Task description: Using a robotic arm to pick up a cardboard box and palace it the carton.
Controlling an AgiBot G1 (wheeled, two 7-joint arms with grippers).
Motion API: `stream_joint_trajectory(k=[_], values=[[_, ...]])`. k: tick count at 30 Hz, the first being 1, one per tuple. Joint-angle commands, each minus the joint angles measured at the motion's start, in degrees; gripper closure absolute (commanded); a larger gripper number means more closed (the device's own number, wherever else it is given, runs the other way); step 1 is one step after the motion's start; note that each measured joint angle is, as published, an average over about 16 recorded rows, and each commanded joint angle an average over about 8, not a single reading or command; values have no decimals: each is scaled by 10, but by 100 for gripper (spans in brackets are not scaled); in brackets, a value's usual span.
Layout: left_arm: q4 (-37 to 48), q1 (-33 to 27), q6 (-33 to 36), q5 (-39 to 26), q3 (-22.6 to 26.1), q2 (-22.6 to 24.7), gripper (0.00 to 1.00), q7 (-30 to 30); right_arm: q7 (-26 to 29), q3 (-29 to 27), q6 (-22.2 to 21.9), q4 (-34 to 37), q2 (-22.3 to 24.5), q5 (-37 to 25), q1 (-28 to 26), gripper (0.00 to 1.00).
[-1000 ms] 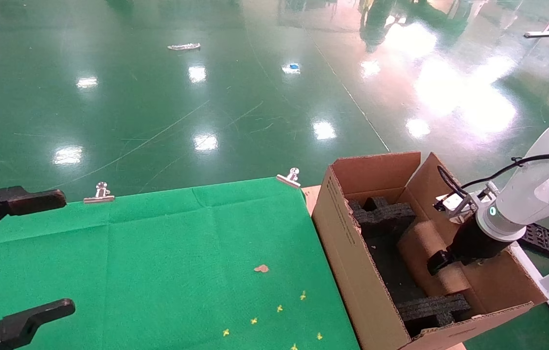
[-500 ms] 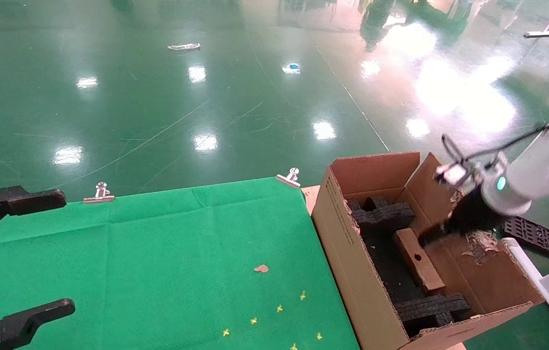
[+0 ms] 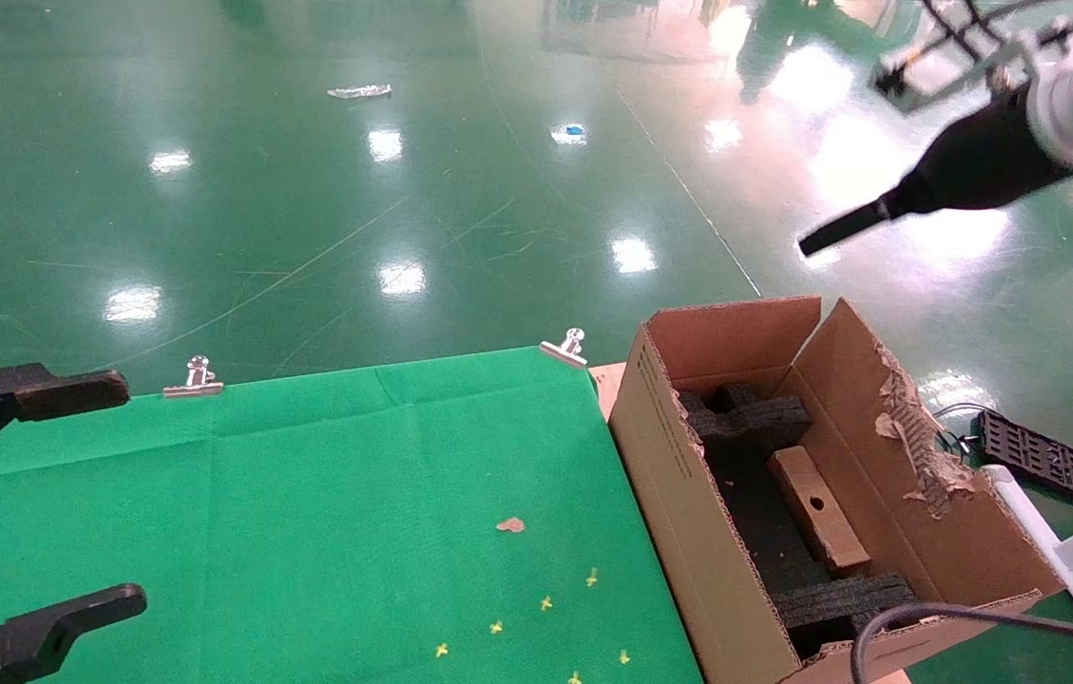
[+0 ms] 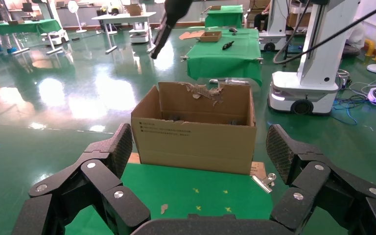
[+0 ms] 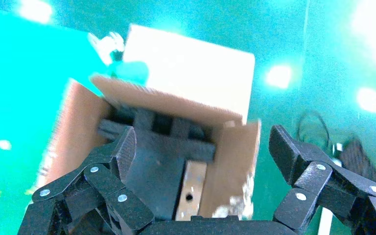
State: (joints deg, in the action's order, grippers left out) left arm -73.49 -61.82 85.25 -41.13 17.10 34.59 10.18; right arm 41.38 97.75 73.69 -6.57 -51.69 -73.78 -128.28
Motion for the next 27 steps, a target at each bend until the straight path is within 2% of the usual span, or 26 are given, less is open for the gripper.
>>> stream_joint_trajectory(k=[1, 7, 11, 27], values=[[0, 0, 0, 0, 0, 0, 0, 0, -11, -4, 6, -12, 4, 6, -21, 0], [0, 0, 0, 0, 0, 0, 0, 0, -21, -20, 5, -40, 18, 23, -26, 0], [0, 0, 0, 0, 0, 0, 0, 0, -31, -48, 7, -64, 26, 36, -7, 0], [1, 0, 0, 1, 1, 0, 0, -1, -104, -252, 37, -225, 64, 111, 172, 0]])
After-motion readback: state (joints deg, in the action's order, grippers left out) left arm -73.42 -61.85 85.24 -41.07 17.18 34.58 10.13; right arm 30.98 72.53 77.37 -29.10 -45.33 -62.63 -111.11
